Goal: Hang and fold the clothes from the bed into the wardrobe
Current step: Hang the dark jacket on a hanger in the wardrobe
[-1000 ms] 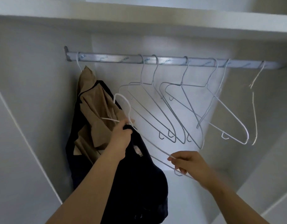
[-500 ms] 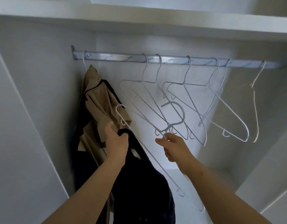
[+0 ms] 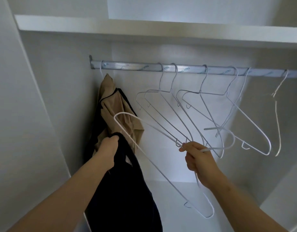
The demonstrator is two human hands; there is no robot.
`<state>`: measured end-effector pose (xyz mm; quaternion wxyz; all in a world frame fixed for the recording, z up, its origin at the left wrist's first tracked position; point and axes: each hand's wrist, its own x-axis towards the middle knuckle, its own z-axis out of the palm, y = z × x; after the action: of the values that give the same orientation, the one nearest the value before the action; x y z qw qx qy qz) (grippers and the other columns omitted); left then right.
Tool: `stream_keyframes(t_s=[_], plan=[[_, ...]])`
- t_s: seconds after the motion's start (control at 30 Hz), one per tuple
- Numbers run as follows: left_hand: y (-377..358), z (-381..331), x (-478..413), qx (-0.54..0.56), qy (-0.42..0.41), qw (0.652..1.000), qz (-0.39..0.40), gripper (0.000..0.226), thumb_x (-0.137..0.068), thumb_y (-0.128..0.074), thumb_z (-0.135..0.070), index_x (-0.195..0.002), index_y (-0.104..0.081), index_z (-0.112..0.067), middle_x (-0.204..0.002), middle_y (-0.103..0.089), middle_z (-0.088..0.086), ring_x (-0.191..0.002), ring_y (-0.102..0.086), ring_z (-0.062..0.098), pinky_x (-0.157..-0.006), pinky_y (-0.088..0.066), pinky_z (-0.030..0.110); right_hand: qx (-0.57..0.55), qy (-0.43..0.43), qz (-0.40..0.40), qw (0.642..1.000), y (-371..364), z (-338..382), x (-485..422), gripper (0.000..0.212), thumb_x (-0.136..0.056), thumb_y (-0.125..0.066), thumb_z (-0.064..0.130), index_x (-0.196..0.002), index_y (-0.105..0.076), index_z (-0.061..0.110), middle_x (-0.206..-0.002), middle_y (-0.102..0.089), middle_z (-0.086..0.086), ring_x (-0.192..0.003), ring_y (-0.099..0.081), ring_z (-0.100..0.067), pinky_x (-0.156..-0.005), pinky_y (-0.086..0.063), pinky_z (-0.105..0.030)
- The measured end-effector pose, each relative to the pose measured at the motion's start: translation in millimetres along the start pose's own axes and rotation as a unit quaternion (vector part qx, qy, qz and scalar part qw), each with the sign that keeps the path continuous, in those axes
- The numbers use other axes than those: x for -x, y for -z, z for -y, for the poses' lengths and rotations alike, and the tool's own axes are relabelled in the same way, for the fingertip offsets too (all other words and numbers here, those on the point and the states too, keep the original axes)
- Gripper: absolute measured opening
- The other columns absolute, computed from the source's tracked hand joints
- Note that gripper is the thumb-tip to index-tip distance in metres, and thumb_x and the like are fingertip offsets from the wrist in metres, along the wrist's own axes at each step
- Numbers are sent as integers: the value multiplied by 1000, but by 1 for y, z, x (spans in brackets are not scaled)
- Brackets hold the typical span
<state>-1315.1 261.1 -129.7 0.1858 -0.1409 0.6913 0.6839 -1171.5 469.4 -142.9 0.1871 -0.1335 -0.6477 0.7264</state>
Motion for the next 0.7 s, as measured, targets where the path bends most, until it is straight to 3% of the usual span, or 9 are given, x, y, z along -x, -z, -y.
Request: stream_keyframes(t_s=[0.1, 0.17, 0.27, 0.37, 0.4, 0.47, 0.6, 0.7], plan=[[11, -4, -9, 113, 16, 992, -46, 44, -97, -44, -25, -138, -41, -8, -134, -49, 17, -119, -49, 34, -99, -42, 38, 3, 6, 11, 1000, -3, -1, 1, 37, -87, -59, 12, -50, -62, 17, -37, -28, 4, -33, -21, -8, -34, -26, -13], [15, -7, -11, 132, 4, 989, -63, 39, -97, -45, -22, -133, -47, -7, -132, -51, 15, -118, -50, 33, -90, -42, 35, 4, 0, 34, 999, -2, -2, 1, 38, -86, -60, 12, -49, -61, 16, -36, -27, 3, -32, -20, -8, -34, -27, -13], [17, -11, -14, 111, -18, 991, -70, 38, -95, -50, -16, -130, -48, -2, -128, -52, 17, -116, -50, 31, -89, -41, 34, 37, -11, 46, 998, 3, -2, 0, 39, -87, -60, 13, -49, -61, 16, -36, -28, 4, -31, -20, -9, -35, -22, -13], [21, -13, -20, 90, -28, 994, -55, 22, -91, -52, -8, -109, -57, 3, -90, -57, 18, -77, -56, 30, -74, -47, 36, 84, -17, 33, 996, 11, -2, -2, 38, -87, -62, 15, -49, -62, 18, -36, -29, 5, -32, -20, -8, -36, -20, -14], [21, -13, -21, 77, -40, 994, -62, 12, -91, -52, -7, -95, -57, 3, -80, -55, 17, -67, -53, 28, -67, -47, 34, 104, -20, 34, 994, 12, -2, -2, 38, -86, -63, 15, -49, -62, 18, -37, -29, 6, -33, -21, -8, -37, -19, -14], [18, -12, -24, 14, -92, 993, -74, 11, -90, -52, -7, -80, -52, -2, -80, -53, 16, -65, -51, 27, -64, -45, 34, 134, -30, 44, 990, 12, -3, -1, 37, -84, -65, 17, -48, -61, 19, -37, -29, 6, -35, -21, -9, -39, -18, -14], [9, -11, -19, -139, -183, 973, -19, 16, -84, -56, -7, -72, -49, -13, -76, -53, 10, -68, -52, 24, -58, -41, 30, 144, -57, 53, 987, 14, -5, 0, 38, -84, -65, 16, -47, -59, 20, -37, -31, 7, -35, -21, -9, -40, -17, -15], [2, -9, -8, -254, -251, 934, -18, 12, -82, -58, -12, -72, -53, -17, -79, -58, 4, -74, -55, 21, -62, -41, 29, 128, -81, 67, 986, 15, -4, 2, 38, -85, -63, 15, -48, -60, 20, -38, -29, 7, -35, -19, -10, -40, -15, -17]])
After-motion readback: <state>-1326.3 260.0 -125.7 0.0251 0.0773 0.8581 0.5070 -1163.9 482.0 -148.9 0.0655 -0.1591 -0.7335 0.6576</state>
